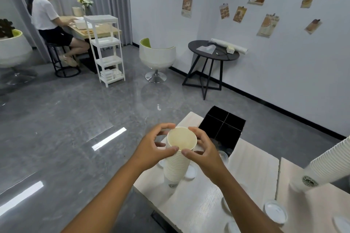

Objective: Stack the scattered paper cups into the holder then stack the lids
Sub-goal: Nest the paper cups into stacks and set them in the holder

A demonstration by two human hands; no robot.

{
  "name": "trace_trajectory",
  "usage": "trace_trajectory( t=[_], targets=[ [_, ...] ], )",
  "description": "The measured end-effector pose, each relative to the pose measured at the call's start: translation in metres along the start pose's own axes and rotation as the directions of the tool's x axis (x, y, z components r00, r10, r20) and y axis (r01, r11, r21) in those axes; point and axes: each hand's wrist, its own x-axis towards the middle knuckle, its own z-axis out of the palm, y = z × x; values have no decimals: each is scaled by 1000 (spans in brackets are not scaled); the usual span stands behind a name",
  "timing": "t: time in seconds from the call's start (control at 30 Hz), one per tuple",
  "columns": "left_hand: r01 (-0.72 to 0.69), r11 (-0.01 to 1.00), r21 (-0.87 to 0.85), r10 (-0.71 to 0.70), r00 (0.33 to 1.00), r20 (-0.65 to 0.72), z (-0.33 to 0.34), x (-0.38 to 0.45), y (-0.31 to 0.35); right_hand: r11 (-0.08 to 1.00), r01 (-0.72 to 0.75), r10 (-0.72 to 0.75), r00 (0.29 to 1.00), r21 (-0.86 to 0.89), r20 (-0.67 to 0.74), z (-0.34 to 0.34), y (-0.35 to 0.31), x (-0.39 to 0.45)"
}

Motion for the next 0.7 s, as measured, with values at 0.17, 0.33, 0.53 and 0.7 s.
trace_trajectory(
  t=[0.17, 0.33, 0.53, 0.7],
  targets=[
    [7, 999, -35, -7, 1000, 6, 3, -1, -1, 999, -15, 15, 1000, 29, 4, -1, 3, 0],
    [37, 998, -57, -36, 999, 15, 1, -8, -5, 1000, -11, 11, 1000, 23, -4, -2, 5, -5],
    [118, 990, -72, -114, 992, 62, 5, -23, -29, 995, -93, 94, 996, 32, -14, -1, 28, -21],
    [169, 979, -114, -162, 985, 68, 14, -26, -40, 990, -137, 138, 990, 39, -21, 5, 42, -26]
  ],
)
